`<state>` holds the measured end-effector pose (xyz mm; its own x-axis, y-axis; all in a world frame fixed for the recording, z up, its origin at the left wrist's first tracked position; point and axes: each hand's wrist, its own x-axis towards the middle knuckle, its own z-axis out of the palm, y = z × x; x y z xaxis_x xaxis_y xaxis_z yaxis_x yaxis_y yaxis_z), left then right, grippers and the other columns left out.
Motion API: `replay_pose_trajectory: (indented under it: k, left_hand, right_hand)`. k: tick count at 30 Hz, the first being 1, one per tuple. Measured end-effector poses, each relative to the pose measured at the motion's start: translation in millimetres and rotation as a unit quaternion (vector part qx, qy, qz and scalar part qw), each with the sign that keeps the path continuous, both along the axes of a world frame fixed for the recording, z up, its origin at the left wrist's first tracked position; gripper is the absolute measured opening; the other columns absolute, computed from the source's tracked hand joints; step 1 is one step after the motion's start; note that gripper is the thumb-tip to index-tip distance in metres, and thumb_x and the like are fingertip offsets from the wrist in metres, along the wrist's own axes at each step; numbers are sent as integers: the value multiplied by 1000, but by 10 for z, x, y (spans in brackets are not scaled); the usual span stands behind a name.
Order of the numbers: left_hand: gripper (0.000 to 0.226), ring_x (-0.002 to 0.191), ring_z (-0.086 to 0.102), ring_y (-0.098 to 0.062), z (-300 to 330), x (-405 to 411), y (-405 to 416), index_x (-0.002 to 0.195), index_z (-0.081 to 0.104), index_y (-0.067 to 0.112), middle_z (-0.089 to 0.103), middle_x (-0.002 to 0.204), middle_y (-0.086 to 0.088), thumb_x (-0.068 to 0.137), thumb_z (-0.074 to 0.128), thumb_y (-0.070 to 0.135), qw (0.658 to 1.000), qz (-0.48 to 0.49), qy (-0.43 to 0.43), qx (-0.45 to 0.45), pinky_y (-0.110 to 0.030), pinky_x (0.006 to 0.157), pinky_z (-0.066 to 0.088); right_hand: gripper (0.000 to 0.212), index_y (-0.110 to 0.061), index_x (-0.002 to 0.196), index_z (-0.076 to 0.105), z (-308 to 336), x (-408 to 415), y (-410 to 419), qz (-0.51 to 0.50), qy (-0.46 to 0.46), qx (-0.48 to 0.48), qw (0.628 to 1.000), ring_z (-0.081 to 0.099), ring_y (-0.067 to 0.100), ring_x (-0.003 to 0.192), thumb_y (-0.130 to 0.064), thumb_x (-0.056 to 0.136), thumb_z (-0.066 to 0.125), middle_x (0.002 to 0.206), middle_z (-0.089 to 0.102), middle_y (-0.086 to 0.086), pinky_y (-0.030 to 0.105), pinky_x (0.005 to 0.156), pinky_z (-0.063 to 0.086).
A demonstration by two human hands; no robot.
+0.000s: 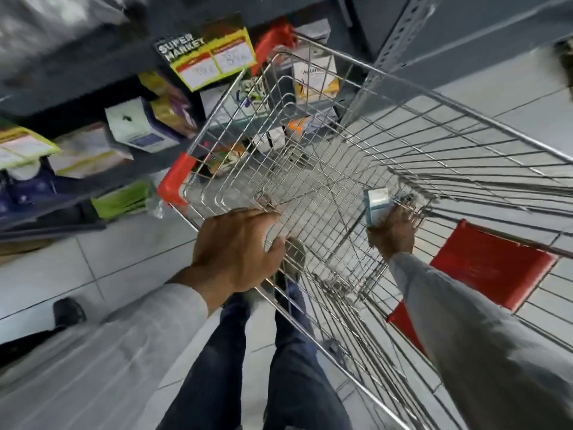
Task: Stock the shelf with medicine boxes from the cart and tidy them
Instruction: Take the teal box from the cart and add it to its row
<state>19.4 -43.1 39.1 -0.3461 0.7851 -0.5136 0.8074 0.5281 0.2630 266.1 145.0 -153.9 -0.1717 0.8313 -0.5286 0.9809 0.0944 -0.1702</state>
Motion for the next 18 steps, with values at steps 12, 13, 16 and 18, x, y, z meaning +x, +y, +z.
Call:
replay_pose_trajectory:
  k: [12,13,16,18]
  left_hand:
    - [44,126,63,-23,322,88,11,135,65,27,71,136,3,93,53,37,998,21,-51,12,-38,105,51]
    - [42,128,62,-25,417,86,14,133,66,26,71,136,2,94,54,33,997,27,-63,20,-38,105,51]
    - [41,132,60,-20,812,62,14,137,65,30,68,141,6,97,56,31,992,52,-72,90,-32,108,48]
    - [41,132,59,-15,1200,1,28,137,66,33,68,141,9,96,58,31,983,67,-65,161,-30,109,47]
  right_hand:
    - [60,-21,127,53,1604,-483,-501,104,145,26,984,66,24,89,-47,73,56,113,67,3,31,64,56]
    - [66,-25,133,52,1828,-522,-515,117,149,40,981,65,24,94,-49,72,58,118,66,1,33,69,58]
    - [74,-32,138,52,2552,-614,-581,159,179,109,965,64,22,100,-49,68,67,118,65,-5,31,75,53]
    - [68,-29,132,58,3038,-700,-589,186,229,178,939,64,23,95,-46,68,68,106,65,-4,27,71,44]
